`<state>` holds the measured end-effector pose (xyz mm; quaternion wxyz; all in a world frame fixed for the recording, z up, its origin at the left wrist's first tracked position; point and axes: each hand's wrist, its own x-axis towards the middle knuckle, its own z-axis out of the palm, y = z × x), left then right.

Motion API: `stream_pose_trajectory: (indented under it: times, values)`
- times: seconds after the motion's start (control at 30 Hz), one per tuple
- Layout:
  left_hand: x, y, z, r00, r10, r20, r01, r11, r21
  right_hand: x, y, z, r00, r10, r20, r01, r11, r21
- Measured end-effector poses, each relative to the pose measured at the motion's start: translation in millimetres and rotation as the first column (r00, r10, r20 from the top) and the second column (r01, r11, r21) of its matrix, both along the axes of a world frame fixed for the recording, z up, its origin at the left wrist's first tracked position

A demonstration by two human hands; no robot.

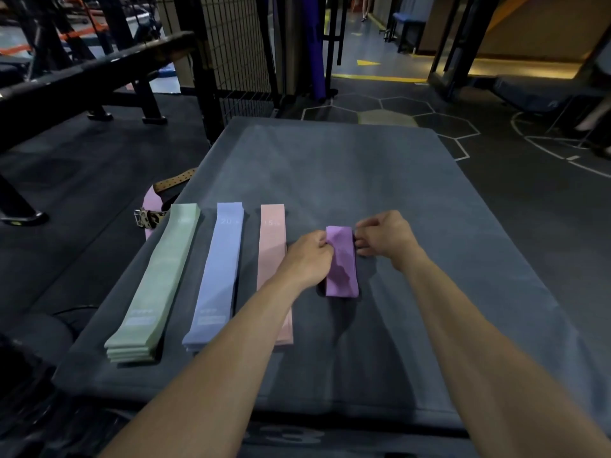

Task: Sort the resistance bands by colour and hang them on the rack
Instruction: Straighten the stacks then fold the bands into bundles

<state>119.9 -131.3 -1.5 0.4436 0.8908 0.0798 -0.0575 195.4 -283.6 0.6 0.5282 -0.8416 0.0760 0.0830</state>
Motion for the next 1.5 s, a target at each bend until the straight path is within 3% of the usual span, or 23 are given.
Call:
stream_pose_trajectory:
  times: [0.2, 0.67, 0.93, 1.03, 1.17, 1.27, 1.5]
  values:
    - [0, -1, 0, 1.0, 0.002, 0.023, -0.002, 1.0, -0.02, -1, 2, -3, 0.998, 0.017, 0.068, -0.014, 0.999, -0.047]
    - [-8, 11, 2, 0.996, 0.022, 0.082, -0.021, 1.0, -0.011, 7, 1, -2, 0.982, 0.147, 0.114, -0.097, 0.926, -0.365]
    - [-47, 54, 43, 0.923, -0.164, 0.349, 0.083, 0.969, 0.234, -28, 30, 50, 0.885, 0.337, 0.322, -0.15, 0.86, -0.488]
    - [-80, 70, 54, 0.916, -0.244, 0.319, 0.121, 0.926, 0.358, -60, 50, 72, 0.799, 0.516, 0.308, -0.276, 0.771, -0.575]
    - [-127, 93, 57, 0.922, -0.336, 0.192, 0.185, 0.819, 0.544, -116, 60, 75, 0.717, 0.679, 0.155, -0.411, 0.593, -0.692]
    - [-149, 100, 55, 0.912, -0.398, 0.094, 0.264, 0.748, 0.609, -155, 60, 52, 0.764, 0.645, 0.02, -0.464, 0.571, -0.678]
    - [-155, 86, 35, 0.88, -0.447, 0.162, 0.167, 0.609, 0.775, -177, 73, 23, 0.855, 0.517, -0.04, -0.43, 0.664, -0.611]
